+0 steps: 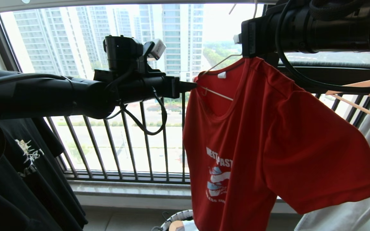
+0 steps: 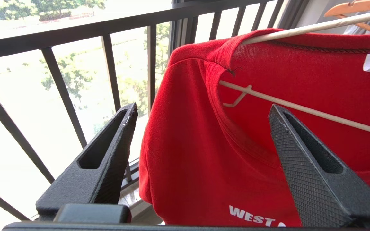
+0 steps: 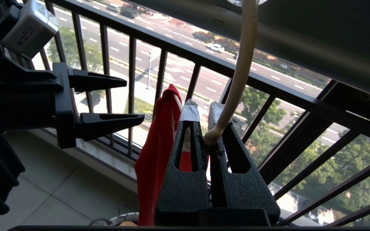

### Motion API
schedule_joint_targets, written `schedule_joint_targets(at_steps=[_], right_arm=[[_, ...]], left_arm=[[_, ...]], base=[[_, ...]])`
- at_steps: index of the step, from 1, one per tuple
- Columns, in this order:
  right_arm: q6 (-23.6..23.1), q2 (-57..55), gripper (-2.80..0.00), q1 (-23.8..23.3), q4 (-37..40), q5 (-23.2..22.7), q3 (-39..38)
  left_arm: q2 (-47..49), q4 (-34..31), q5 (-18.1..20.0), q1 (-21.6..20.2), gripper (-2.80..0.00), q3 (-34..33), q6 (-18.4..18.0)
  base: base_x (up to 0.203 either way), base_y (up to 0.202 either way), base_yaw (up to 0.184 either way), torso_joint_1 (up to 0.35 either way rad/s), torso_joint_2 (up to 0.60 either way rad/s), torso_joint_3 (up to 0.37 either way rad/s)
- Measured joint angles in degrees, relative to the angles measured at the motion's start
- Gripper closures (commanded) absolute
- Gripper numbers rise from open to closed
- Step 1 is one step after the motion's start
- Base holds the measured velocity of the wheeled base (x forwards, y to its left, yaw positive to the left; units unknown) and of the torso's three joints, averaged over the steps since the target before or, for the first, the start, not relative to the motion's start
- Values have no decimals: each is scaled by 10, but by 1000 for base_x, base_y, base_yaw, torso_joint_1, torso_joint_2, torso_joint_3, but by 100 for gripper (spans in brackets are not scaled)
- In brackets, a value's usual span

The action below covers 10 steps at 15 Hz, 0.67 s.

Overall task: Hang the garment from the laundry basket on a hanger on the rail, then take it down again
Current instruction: Take the clothes off the clothes rack

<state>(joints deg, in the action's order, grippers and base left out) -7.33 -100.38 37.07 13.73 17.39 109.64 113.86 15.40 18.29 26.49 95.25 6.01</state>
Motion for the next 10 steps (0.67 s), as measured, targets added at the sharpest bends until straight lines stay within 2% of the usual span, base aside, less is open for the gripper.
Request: schedule_joint_targets(at_steps=[3, 6, 7, 10], right_arm=[[0, 0, 0, 0, 0, 0, -1], [0, 1, 0, 0, 1, 0, -1], [0, 1, 0, 0, 2, 0, -1], [0, 2, 0, 0, 12, -3, -1]], left_arm=[[44, 2, -29, 6, -280, 50, -2], [79, 6, -61, 9, -280, 91, -24], [88, 6, -69, 10, 0, 105, -26], [108, 6, -79, 13, 0, 129, -37]], base=[[0, 0, 0, 0, 0, 0], [0, 0, 0, 0, 0, 0], [0, 0, 0, 0, 0, 0], [0, 0, 0, 0, 0, 0]])
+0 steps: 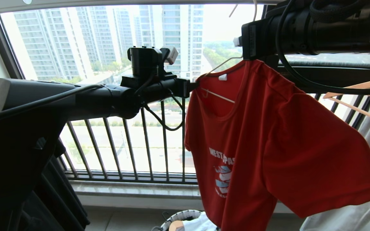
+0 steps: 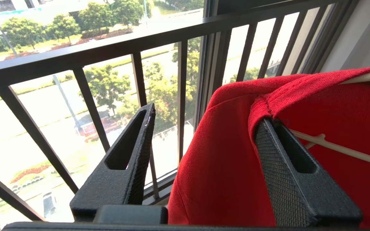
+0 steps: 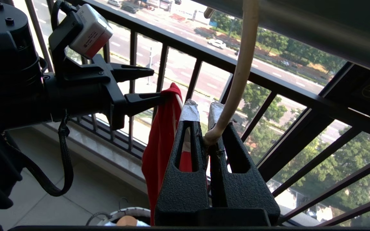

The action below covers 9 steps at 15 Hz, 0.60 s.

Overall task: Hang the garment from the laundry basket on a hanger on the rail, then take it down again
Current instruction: Take the clothes off the clothes rack

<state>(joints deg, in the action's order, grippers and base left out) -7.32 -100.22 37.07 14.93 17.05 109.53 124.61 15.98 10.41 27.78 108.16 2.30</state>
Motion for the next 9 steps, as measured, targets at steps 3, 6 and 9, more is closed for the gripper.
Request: schedule_joint_targets(at_steps=[3, 6, 9], right_arm=[[0, 0, 0, 0, 1, -1, 1], [0, 0, 0, -1, 0, -1, 1], [0, 0, 0, -1, 0, -1, 1]], left_arm=[[6, 1, 0, 1, 0, 4, -1], [4, 1, 0, 3, 0, 2, 0], [-17, 1, 1, 16, 0, -6, 11]], base=[[0, 0, 0, 0, 0, 0], [0, 0, 0, 0, 0, 0], [0, 0, 0, 0, 0, 0]])
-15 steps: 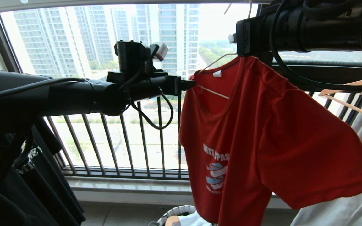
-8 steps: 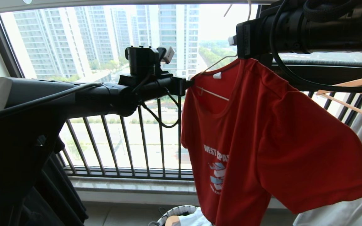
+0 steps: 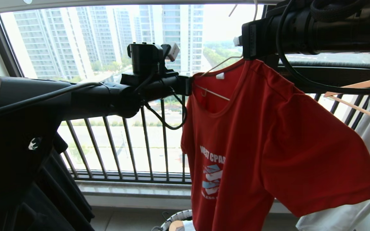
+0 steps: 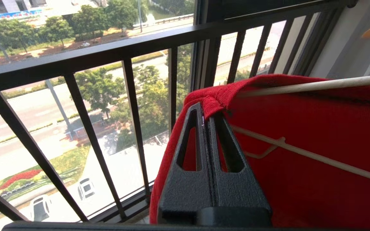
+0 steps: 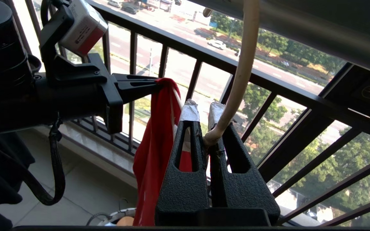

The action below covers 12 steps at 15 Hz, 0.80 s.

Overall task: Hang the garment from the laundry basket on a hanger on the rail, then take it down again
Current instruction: Take the clothes off the clothes rack

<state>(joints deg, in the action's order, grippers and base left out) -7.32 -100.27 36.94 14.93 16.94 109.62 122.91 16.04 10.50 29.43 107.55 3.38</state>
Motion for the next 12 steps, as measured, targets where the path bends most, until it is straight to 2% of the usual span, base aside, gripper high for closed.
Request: schedule_joint_targets(at_steps=[4, 8, 12], right_arm=[[0, -1, 0, -1, -1, 0, 0], [1, -5, 0, -2, -2, 0, 0], [1, -9, 0, -3, -4, 0, 2]], left_arm=[[-62, 2, 0, 36, 0, -50, 4], [-144, 15, -3, 90, 0, -112, 5], [-227, 16, -12, 133, 0, -195, 3]], base=[[0, 0, 0, 0, 0, 0], [0, 0, 0, 0, 0, 0], [0, 0, 0, 0, 0, 0]])
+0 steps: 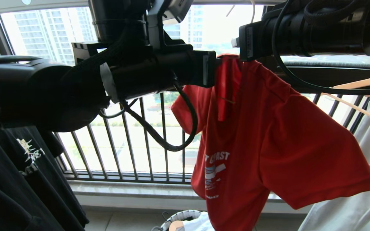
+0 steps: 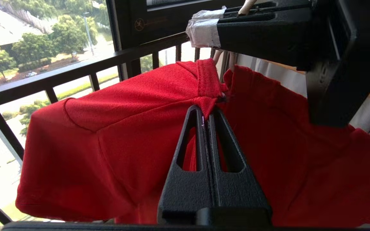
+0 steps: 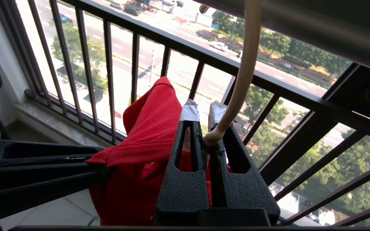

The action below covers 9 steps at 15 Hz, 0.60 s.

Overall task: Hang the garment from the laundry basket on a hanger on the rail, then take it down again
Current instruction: Take the clothes off the clothes rack

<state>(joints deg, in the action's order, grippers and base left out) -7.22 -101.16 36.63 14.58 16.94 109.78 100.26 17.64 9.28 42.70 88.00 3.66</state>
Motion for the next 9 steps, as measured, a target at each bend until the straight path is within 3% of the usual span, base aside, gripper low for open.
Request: schedule_joint_targets(at_steps=[5, 9], right_arm=[[0, -3, 0, 0, 0, 0, 1], [0, -1, 0, 0, 3, 0, 0]], left_arm=[[-34, 1, -2, 8, 0, -30, -1], [4, 2, -16, 3, 0, 43, -4]], base=[[0, 0, 0, 0, 0, 0], [0, 0, 0, 0, 0, 0]])
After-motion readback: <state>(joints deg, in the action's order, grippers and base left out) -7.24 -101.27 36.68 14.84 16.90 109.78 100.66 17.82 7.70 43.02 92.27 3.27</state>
